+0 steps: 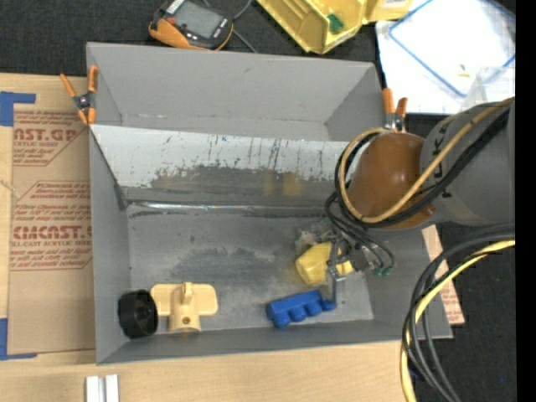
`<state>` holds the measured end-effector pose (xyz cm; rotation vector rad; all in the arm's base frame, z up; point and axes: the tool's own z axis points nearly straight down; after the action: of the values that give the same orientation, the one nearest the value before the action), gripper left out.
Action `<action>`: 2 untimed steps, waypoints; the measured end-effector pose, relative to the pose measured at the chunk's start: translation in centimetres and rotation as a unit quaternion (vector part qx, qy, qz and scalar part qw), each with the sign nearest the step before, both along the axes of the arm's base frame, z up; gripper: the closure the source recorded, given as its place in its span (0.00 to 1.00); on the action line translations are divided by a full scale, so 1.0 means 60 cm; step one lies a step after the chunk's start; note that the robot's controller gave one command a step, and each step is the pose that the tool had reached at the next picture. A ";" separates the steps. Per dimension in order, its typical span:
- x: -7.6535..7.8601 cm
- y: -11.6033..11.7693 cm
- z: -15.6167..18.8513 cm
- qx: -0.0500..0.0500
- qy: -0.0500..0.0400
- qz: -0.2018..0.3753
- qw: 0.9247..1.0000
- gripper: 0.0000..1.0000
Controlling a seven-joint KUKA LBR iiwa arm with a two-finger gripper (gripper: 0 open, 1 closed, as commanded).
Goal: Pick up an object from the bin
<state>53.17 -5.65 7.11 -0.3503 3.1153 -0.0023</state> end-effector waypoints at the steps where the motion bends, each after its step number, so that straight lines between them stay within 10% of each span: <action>1: -0.080 -0.053 -0.002 0.000 -0.001 -0.034 0.999 1.00; 2: -0.080 -0.053 -0.002 0.000 -0.001 -0.034 0.999 1.00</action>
Offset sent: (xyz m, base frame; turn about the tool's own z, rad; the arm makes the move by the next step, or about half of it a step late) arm 0.0000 0.0000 0.0000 0.0000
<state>48.39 -8.85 6.98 -0.2457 3.1238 -0.0036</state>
